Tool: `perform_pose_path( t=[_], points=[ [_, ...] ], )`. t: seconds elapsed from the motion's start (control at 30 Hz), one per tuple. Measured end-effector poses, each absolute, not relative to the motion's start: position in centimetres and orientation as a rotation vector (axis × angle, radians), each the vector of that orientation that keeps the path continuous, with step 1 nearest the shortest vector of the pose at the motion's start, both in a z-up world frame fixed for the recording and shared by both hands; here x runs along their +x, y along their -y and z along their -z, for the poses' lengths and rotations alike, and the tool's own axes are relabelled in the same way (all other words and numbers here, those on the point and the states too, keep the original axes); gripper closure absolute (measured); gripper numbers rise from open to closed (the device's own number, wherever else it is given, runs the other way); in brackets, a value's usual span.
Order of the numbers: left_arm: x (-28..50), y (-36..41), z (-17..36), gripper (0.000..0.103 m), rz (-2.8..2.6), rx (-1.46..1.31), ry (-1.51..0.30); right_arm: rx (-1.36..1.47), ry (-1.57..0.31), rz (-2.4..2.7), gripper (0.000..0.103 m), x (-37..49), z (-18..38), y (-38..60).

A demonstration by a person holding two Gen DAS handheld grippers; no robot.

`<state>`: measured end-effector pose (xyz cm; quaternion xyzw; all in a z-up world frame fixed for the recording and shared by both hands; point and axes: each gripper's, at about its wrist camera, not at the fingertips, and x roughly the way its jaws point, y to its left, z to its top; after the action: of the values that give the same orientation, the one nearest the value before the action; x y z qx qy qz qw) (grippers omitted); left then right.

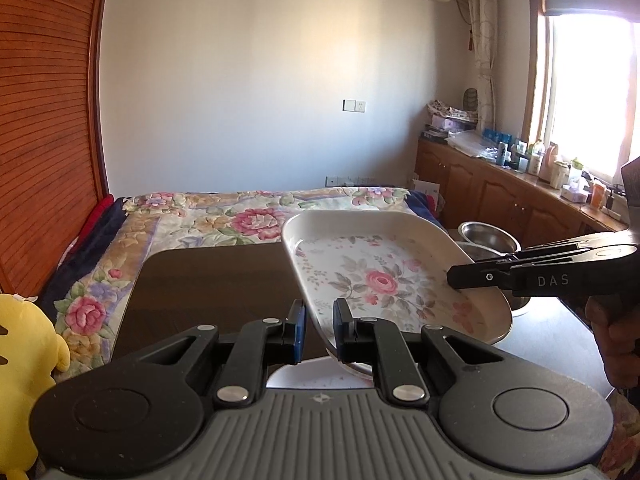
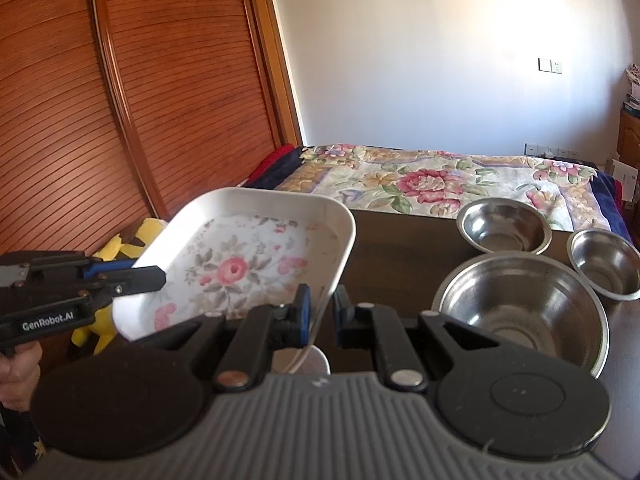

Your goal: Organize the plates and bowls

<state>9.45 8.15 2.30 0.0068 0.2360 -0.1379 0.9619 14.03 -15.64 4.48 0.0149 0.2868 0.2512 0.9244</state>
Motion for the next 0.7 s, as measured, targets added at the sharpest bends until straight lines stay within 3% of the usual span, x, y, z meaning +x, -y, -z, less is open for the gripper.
perform_pose_path(
  t=[0.7],
  points=[
    [7.8,-8.5,2.8,0.087,0.263,-0.015,-0.56,0.054,-0.638,-0.526,0.09,12.3,0.5,15.3]
  ],
)
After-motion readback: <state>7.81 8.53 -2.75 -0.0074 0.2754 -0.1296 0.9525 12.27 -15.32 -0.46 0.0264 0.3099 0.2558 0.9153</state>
